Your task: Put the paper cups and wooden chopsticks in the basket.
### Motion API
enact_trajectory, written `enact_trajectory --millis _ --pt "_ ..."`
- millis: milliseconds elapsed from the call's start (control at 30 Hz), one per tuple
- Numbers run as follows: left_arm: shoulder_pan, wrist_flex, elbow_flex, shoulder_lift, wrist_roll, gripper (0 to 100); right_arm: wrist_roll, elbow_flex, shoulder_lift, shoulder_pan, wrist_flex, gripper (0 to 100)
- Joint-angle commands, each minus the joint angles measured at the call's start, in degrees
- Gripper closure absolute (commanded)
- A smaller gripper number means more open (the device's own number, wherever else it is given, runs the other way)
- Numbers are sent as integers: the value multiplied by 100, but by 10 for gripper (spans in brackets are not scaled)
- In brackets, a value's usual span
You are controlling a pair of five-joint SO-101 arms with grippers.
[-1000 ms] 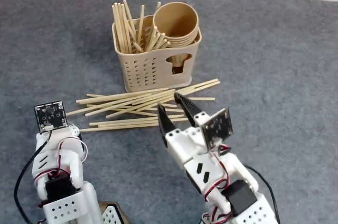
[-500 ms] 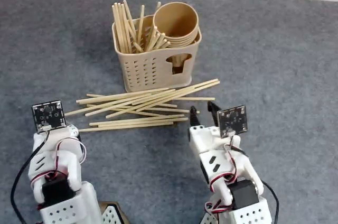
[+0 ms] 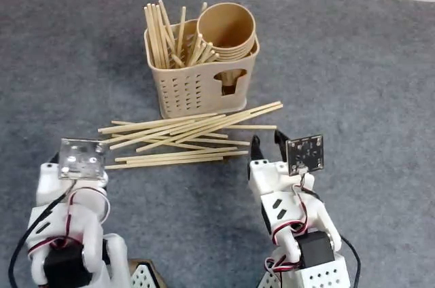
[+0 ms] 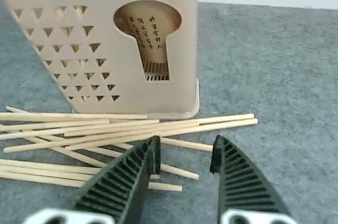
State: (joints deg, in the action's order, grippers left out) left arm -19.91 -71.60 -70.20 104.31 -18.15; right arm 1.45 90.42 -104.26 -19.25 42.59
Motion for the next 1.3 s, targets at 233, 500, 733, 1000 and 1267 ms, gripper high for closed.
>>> enact_trajectory --millis 233,500,733,1000,1267 --pt "435 -79 1156 -1868 -88 969 -141 -66 -22 611 4 833" --pt "1833 -114 2044 -4233 -352 965 -149 -66 -31 822 -13 875" --pt "2633 -105 2747 -6141 -422 905 -149 -48 -31 1182 -347 875" --pt "3433 88 3380 -8207 -1011 854 -149 -22 -31 1191 -418 875" --pt "3459 299 4233 -10070 -1547 867 -149 -22 -31 1191 -418 875"
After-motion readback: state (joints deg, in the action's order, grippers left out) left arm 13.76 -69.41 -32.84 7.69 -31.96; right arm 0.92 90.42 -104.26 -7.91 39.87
